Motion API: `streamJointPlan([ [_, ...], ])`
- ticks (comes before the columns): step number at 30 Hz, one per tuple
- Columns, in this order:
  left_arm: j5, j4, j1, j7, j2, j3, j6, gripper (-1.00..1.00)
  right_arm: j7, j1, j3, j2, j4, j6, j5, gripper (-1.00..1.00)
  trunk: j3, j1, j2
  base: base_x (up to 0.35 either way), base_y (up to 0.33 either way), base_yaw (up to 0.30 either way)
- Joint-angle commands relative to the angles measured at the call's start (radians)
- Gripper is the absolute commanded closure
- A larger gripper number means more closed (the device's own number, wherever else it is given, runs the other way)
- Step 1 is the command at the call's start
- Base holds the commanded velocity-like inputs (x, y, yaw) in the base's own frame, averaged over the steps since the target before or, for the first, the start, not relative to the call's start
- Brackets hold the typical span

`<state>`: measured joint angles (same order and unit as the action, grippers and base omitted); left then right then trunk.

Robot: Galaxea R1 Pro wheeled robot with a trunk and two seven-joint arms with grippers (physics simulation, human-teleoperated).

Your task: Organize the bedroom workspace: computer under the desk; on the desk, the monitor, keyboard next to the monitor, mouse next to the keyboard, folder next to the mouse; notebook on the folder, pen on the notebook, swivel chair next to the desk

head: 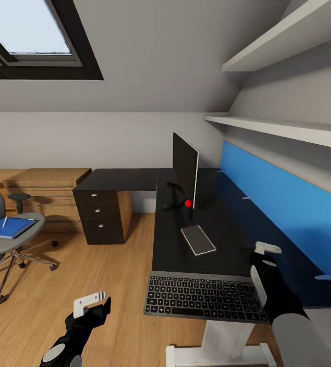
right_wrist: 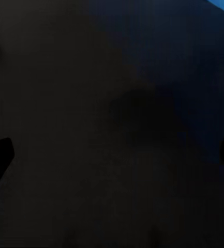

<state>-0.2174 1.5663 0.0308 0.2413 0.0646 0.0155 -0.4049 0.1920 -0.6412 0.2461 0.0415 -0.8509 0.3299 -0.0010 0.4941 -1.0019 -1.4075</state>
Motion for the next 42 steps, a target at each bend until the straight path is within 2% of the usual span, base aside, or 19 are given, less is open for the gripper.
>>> streamJointPlan([
  [1,-0.01,0.001,0.0,0.009,0.0,0.001,-0.003,-1.0,0.003,0.0,0.0,0.0,-0.012,0.013,-0.002,-1.0,0.001,0.0,0.0,0.0,0.0,0.0],
  [6,-0.01,0.0,0.0,0.008,0.0,0.001,-0.002,-1.0,0.002,0.002,0.002,-0.001,-0.064,0.093,-0.008,-1.0,0.001,0.0,0.0,0.0,0.0,0.0],
  [19,-0.011,0.001,0.0,0.007,0.0,0.004,-0.005,-1.0,0.003,0.003,0.007,-0.001,-0.085,0.175,-0.009,-1.0,0.001,0.0,0.0,0.0,0.0,0.0],
  [26,-0.011,-0.013,0.0,0.008,-0.001,0.04,-0.006,-1.0,0.003,0.002,0.007,-0.002,-0.085,0.196,-0.01,-1.0,0.001,0.0,0.0,-0.001,0.0,0.0],
  [31,-0.011,-0.014,0.0,0.008,-0.002,0.043,-0.006,-1.0,0.003,0.002,0.007,-0.002,-0.085,0.201,-0.009,-1.0,0.001,0.0,0.0,-0.122,0.0,0.0],
  [42,-0.011,-0.015,0.0,0.009,-0.002,0.044,-0.006,-1.0,0.003,0.003,0.003,-0.009,-0.08,0.204,-0.009,-1.0,0.001,0.0,0.0,-0.31,0.0,0.0],
])
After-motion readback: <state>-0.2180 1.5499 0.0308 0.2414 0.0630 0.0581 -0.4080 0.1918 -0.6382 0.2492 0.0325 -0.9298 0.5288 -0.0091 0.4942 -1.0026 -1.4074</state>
